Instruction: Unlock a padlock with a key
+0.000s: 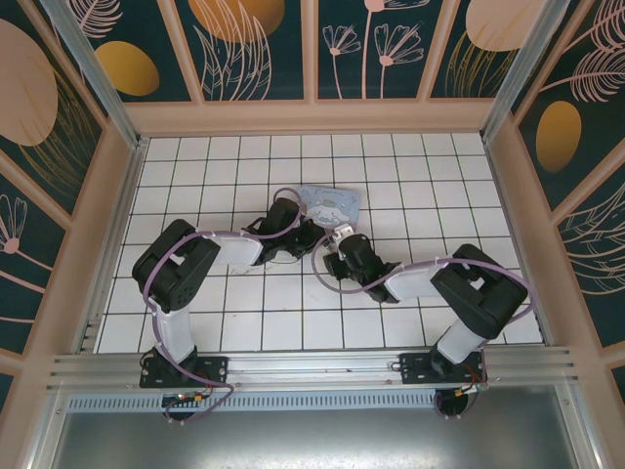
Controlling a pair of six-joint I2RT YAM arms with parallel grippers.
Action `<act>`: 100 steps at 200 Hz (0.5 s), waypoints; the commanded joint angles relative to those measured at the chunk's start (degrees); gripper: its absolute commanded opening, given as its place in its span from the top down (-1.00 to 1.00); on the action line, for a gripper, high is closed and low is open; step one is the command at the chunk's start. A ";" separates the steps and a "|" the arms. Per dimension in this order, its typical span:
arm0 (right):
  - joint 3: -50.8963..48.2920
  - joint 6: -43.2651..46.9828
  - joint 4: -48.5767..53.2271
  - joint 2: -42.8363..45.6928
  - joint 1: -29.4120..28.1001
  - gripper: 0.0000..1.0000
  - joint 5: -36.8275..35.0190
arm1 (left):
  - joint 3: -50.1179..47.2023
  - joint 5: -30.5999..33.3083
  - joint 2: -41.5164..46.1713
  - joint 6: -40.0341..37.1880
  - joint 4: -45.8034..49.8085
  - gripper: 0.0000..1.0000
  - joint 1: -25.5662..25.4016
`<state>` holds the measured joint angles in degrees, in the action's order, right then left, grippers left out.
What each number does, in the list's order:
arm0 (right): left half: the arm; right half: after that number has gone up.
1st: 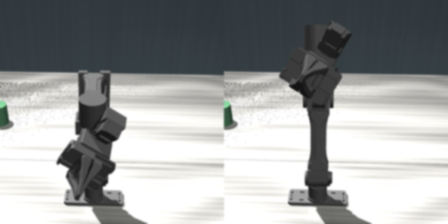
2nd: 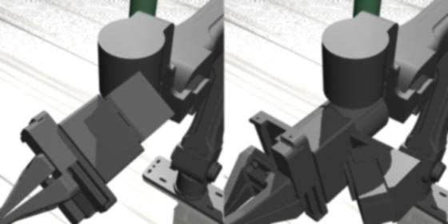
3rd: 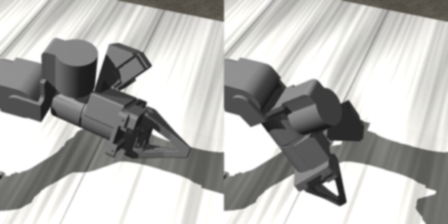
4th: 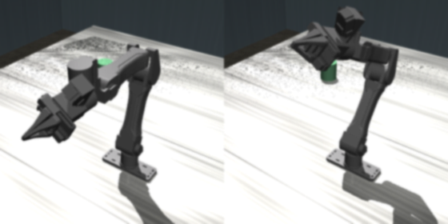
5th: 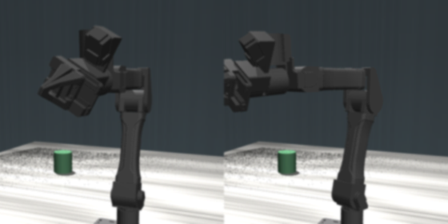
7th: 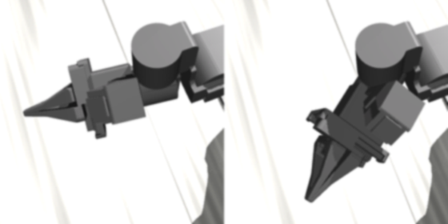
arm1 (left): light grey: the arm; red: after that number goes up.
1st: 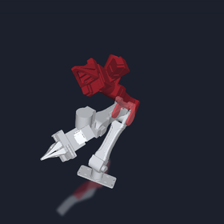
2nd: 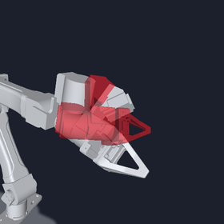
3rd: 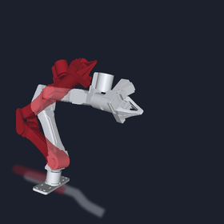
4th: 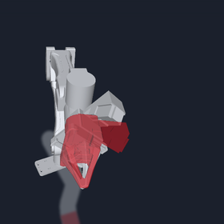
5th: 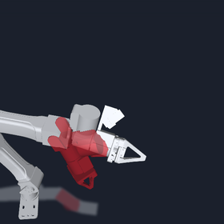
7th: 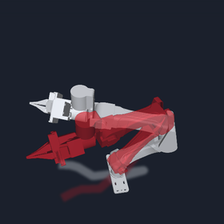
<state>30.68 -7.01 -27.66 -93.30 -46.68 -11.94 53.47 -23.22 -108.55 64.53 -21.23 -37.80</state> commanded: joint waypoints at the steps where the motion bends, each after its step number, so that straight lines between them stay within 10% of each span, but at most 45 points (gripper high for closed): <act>1: 2.22 1.65 -0.42 -2.28 -0.70 0.17 -6.57 | 1.05 -2.92 -0.26 0.91 1.89 1.00 -0.44; 100: 8.73 2.77 0.26 -7.68 0.57 0.39 -9.13 | 0.37 -2.92 0.11 0.80 2.01 1.00 -0.44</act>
<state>36.14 -4.49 -25.82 -99.50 -47.05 -18.65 53.60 -22.92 -108.55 64.55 -21.26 -37.69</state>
